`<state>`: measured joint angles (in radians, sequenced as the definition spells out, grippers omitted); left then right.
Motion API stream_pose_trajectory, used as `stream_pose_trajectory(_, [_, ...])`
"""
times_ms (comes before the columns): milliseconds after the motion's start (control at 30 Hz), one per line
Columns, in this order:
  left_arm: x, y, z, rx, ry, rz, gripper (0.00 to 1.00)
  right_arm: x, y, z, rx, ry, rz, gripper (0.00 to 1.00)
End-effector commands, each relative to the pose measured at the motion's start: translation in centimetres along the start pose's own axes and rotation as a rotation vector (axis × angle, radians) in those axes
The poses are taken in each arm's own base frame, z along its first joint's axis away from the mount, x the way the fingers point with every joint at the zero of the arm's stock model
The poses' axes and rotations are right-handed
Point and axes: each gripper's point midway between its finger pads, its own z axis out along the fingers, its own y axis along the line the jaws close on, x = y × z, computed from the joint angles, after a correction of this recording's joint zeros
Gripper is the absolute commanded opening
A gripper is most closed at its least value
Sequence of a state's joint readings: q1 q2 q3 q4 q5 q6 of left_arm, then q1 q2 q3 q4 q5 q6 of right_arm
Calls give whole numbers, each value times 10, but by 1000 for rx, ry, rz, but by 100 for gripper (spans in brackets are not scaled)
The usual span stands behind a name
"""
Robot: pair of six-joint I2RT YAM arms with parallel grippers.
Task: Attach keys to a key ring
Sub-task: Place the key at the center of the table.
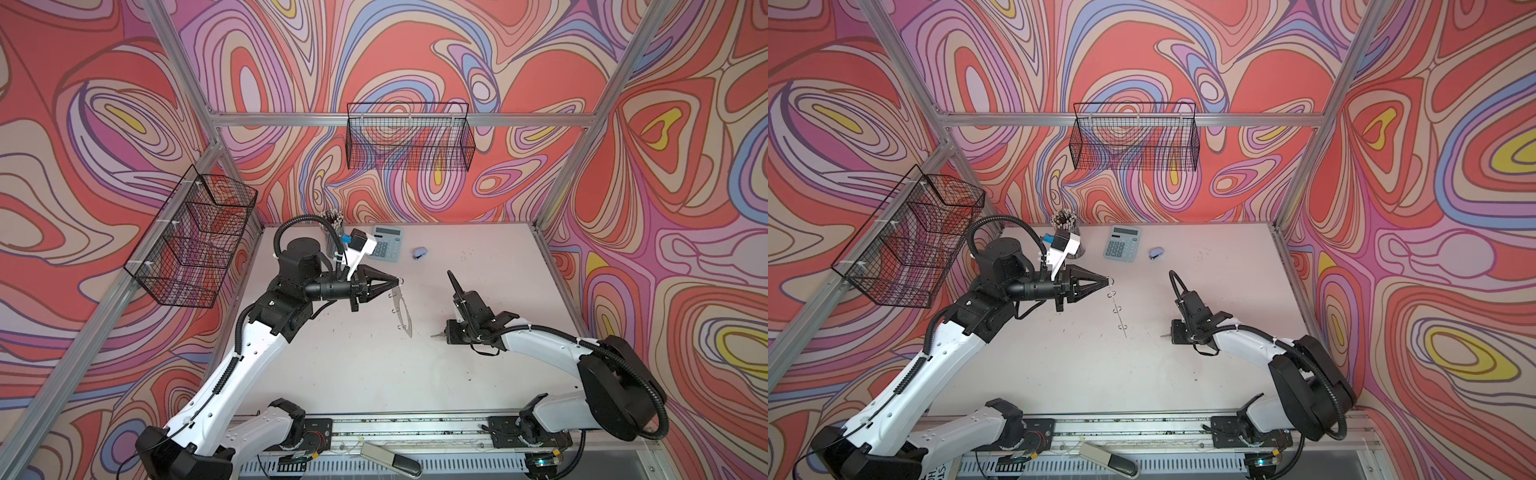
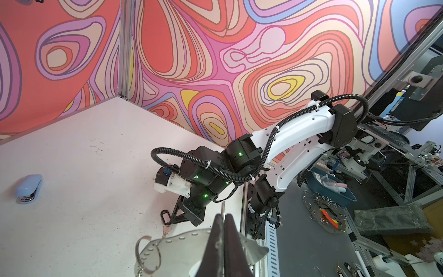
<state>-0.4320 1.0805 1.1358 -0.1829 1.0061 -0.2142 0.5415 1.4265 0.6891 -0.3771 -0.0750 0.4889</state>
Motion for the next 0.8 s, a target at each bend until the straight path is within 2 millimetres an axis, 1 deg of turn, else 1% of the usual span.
stream_pose_trajectory(0, [-5,-8,-3,27,-22,34,0,7,7,-4,-10,77,-60,0])
stream_pose_trajectory(133, [-5,-8,-4,27,-21,35,0,2,16,-5,-30,116,-97,0])
stream_pose_trajectory(200, [-5,-8,-4,27,-20,33,0,0,17,-3,-18,146,-122,0])
stream_pose_trajectory(267, [-5,-9,-4,27,-20,36,0,3,16,1,-9,185,-147,0])
stream_pose_trajectory(400, [-4,-9,-5,22,-19,41,0,12,14,7,-3,256,-183,0])
stream_pose_trajectory(500, [-4,-8,-5,25,-15,38,0,22,9,10,20,324,-215,0])
stream_pose_trajectory(667, [-4,-7,-4,24,-13,34,0,32,8,13,19,394,-220,0])
stream_pose_trajectory(767, [-4,-6,-4,23,-13,33,0,41,4,18,37,447,-217,0])
